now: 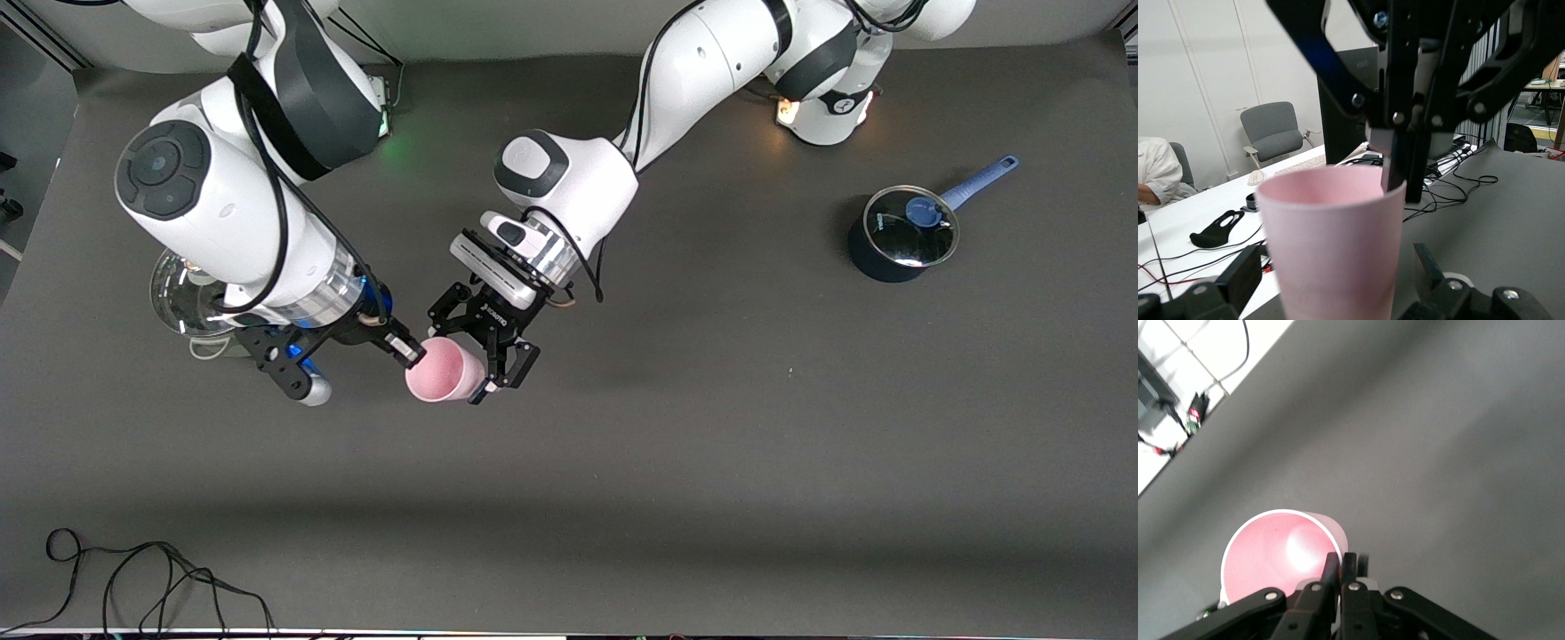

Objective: Transfer pink cup from left to right arm
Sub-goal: 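Open the left gripper and withdraw it while the right gripper pulls cup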

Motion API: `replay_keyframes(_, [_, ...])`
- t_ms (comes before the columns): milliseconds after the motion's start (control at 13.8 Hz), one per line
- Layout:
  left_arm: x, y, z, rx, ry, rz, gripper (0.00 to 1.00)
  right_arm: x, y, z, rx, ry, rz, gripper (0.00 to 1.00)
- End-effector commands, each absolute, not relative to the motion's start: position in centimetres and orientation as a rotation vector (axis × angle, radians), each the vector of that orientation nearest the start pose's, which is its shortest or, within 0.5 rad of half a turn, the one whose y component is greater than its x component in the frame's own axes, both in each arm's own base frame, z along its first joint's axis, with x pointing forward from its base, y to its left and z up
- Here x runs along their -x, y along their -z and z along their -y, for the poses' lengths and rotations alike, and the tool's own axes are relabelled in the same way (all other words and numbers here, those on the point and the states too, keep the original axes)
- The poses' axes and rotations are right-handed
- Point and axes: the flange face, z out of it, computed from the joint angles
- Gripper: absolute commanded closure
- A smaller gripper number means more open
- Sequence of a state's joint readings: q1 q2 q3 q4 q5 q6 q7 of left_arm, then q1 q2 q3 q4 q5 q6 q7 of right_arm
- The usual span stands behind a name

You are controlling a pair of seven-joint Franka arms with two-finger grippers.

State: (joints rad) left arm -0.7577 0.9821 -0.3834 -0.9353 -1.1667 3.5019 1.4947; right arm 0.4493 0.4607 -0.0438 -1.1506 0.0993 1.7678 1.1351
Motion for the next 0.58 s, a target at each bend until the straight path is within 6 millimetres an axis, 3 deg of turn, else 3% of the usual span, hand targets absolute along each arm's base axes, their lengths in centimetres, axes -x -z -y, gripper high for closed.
replay_keyframes(0, [-56.2,-39.7,54.8,2.575,2.043,-1.162,0.00,-66.3,-55.7,-26.5,2.799,0.238,-1.109,1.00])
replay_keyframes(145, [-57.8,-39.4,52.9,2.589,1.997,-1.204,0.00,-67.3,-55.3,-23.8,2.862,0.291,-1.069,1.00])
replay_keyframes(506, [-64.7,-39.7,46.0,2.683,1.910,-1.391,0.00,-70.1,-55.4,-11.7,2.998,0.318,-0.904,1.00])
